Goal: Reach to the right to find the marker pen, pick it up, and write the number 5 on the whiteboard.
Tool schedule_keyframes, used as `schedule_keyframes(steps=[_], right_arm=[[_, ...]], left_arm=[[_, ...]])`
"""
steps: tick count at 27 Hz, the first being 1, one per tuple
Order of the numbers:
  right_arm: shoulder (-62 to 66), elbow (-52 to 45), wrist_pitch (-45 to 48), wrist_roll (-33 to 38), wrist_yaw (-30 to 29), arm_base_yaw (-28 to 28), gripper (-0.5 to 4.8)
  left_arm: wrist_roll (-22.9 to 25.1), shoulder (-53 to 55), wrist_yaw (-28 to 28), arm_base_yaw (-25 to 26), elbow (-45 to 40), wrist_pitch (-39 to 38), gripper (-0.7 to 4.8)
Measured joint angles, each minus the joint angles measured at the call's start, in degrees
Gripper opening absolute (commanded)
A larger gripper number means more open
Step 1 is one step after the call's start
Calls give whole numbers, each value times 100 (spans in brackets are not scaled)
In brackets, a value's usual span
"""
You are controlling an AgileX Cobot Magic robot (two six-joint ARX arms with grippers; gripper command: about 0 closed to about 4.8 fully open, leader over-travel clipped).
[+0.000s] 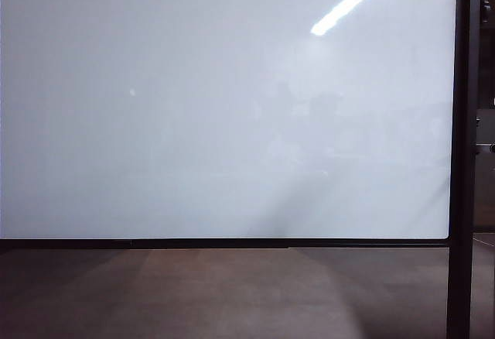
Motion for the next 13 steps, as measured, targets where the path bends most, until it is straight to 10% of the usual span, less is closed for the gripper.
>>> schedule_keyframes(steps=[13], right_arm=[[0,0,0,48,0,2,-6]], left_arm=[[20,0,0,0,0,-9,-5]])
